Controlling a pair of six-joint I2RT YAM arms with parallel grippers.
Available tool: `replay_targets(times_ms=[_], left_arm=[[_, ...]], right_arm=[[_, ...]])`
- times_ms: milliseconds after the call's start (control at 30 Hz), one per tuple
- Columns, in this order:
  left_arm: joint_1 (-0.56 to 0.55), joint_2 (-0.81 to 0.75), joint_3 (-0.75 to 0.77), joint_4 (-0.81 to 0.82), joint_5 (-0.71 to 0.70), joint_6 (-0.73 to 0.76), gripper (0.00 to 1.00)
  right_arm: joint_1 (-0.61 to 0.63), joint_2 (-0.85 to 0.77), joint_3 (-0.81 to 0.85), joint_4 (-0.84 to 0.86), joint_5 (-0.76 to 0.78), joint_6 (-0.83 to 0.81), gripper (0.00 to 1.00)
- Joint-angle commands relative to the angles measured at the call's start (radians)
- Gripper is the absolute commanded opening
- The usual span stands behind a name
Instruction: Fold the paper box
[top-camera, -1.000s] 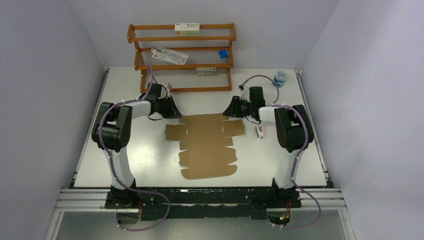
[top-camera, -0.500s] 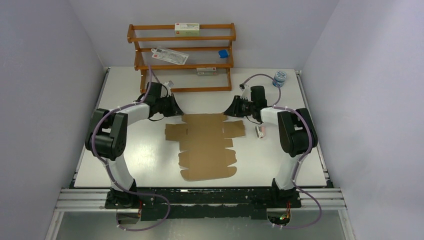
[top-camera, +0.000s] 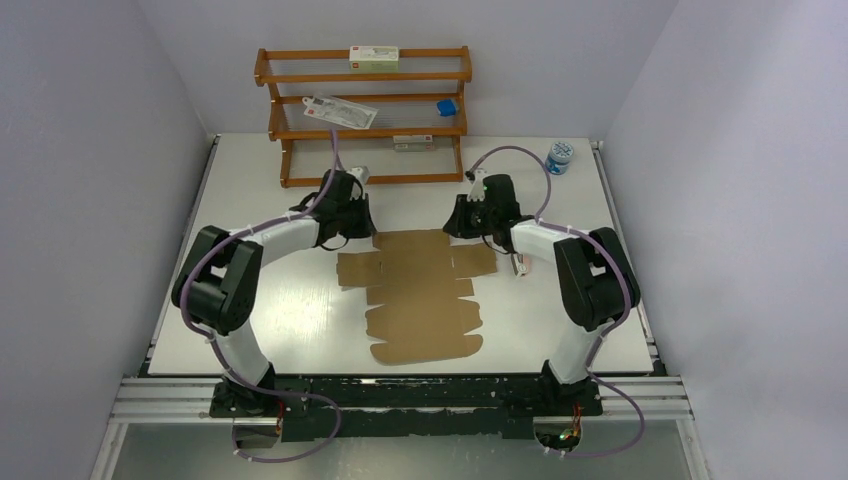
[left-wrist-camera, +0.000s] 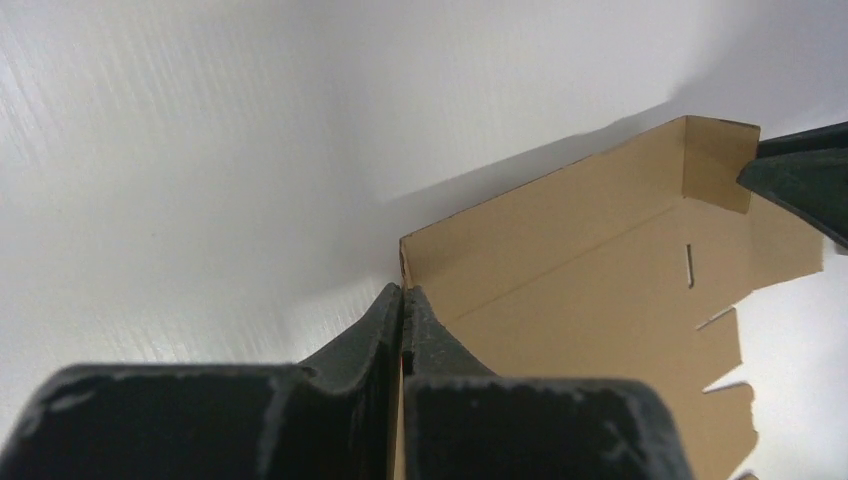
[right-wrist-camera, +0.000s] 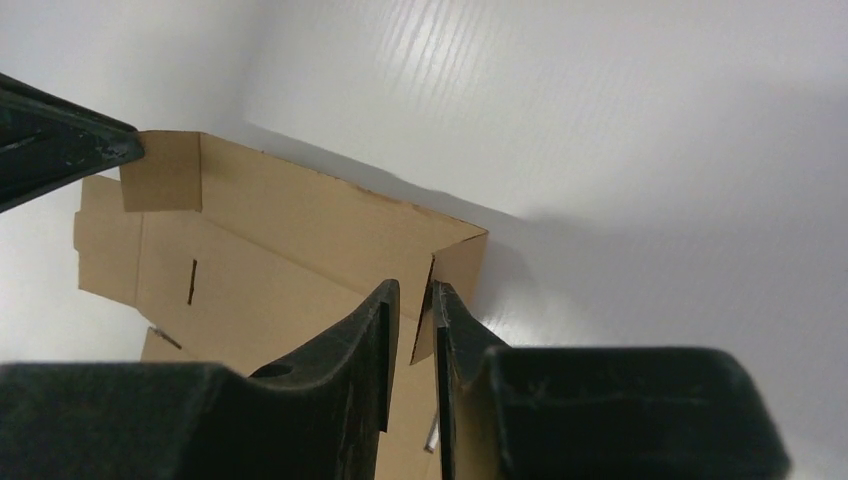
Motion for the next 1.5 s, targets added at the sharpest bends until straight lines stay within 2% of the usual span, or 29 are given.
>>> replay_targets(times_ms=[0,200,400,633,867,967,1033,1367,1467], left_arm=[[-0.067,-0.027,0.044,-0.055,-0.191,0.008,0.05],[-0.138,-0.002,0.102,-0.131,-0.377,-0.018,0.05],[-0.176,-0.017,0.114,-0.13,-0.485,-0.004,0.05],[-0.183,-0.128,-0.029,0.069,-0.496,0.101,0.05],[-0.184,-0.19,-0.127,0.199,-0.468,0.159,0.05],[-0.184,-0.222,-0.169,0.258,-0.449,0.177,0.05],[-0.184,-0.244,-0.191,0.29,-0.439,0.195,0.05],[-0.187,-0.328,-0.292,0.431,-0.388,0.258,0.05],[-0.189,-0.339,-0.311,0.459,-0.381,0.269,0.05]], right_arm=[[0.081,-0.014,0.032,-0.053,0.172,-0.041,0.23],[0.139,-0.007,0.053,-0.076,0.28,-0.043,0.24],[0.147,-0.038,0.057,-0.093,0.287,-0.056,0.29],[0.145,-0.12,0.099,-0.159,0.252,-0.13,0.53],[0.12,-0.157,0.158,-0.203,0.066,-0.241,0.75],[0.115,-0.145,0.184,-0.204,-0.003,-0.303,0.92],[0.111,-0.114,0.223,-0.232,-0.034,-0.337,0.99],[0.104,0.115,0.487,-0.459,-0.288,-0.517,1.0],[0.112,0.16,0.535,-0.515,-0.308,-0.555,0.98]])
